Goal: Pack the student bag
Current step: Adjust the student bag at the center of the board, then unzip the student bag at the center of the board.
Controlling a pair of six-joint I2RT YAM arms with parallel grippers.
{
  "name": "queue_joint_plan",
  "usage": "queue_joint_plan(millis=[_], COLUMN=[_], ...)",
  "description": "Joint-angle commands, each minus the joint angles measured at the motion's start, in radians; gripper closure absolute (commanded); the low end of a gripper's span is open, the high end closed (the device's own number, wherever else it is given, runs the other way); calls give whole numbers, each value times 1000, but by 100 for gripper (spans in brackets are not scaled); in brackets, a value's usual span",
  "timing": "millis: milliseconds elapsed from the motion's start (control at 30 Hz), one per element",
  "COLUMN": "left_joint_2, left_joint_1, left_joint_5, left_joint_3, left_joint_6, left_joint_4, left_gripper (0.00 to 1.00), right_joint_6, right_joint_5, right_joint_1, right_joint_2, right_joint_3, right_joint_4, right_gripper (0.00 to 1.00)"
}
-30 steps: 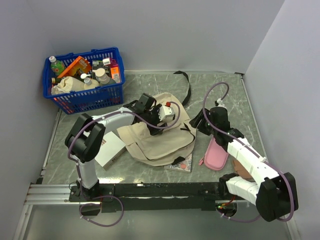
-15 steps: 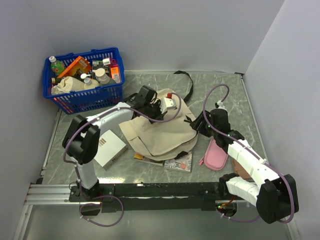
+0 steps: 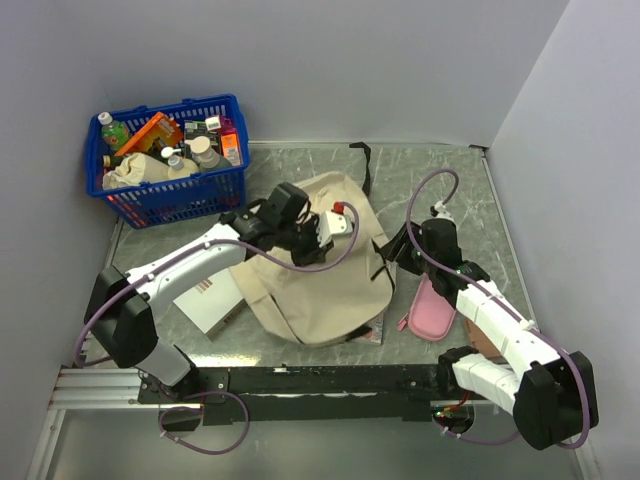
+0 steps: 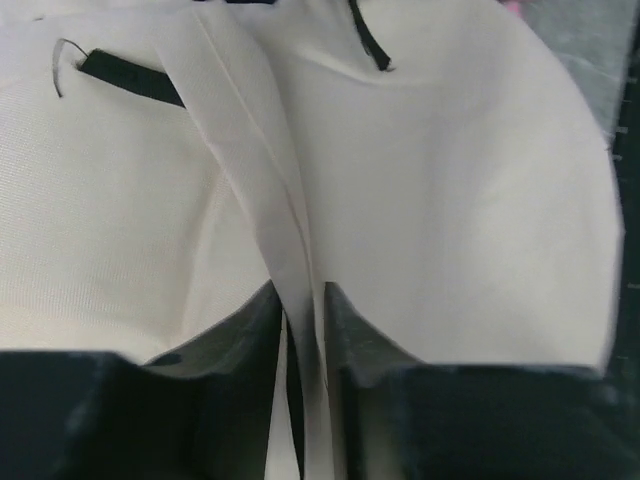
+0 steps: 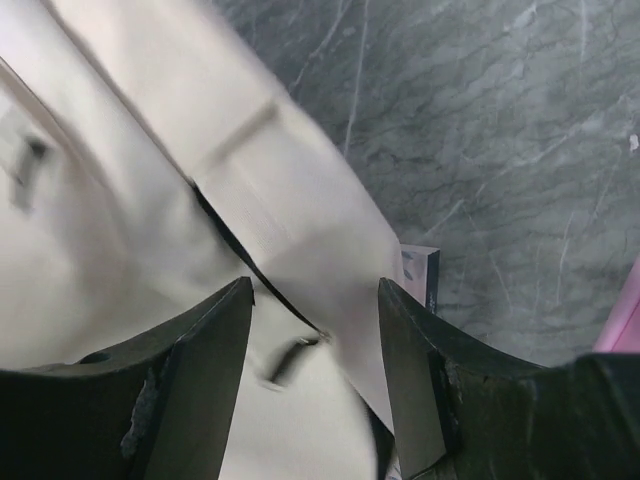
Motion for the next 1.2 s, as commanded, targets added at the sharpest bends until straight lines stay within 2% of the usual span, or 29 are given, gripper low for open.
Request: queue_joint_plan(millis=[0, 33, 133, 167, 267, 367, 567, 667, 733, 900, 1000, 1167], left_joint_2=[-28, -28, -20, -16, -4, 30, 177, 254, 291, 335, 357, 404], left_joint_1=[-27, -30, -47, -56, -65, -51, 64, 94, 100, 101, 101, 85], left_joint_5=[41, 39, 54, 59, 47, 10, 110, 102, 117, 180, 185, 174], left_joint_3=[-100, -114, -145, -151, -152, -68, 319, 378, 381, 245, 200, 202], left_joint_6=[-78, -101, -146, -153, -152, -105, -3, 90, 170, 360, 422, 433], left_joint_4=[28, 42, 71, 74, 84, 62, -38, -10, -12, 54, 85, 106], left_gripper=[66, 65, 50, 38, 17, 15, 12, 12, 13, 13, 12, 12], right_joint_6=[-18, -29, -51, -51, -35, -31, -35, -25, -12, 15, 28, 29], right_joint_5=[17, 31, 37, 36, 26, 19, 42, 31, 22, -18, -36, -37], right_joint_1=[-8, -9, -8, -8, -6, -6, -5, -5, -2, 3, 15, 50], right_joint_2=[-5, -20, -45, -45, -28, 13, 127, 168, 199, 226, 236, 271], right_joint_3=[-8, -8, -18, -26, -67, -104, 6, 22, 11, -49, -78, -87], right_joint_4=[-10, -18, -27, -29, -20, 52, 68, 94, 120, 204, 215, 233], right_gripper=[39, 39, 39, 39, 39, 39, 39, 39, 39, 41, 43, 49])
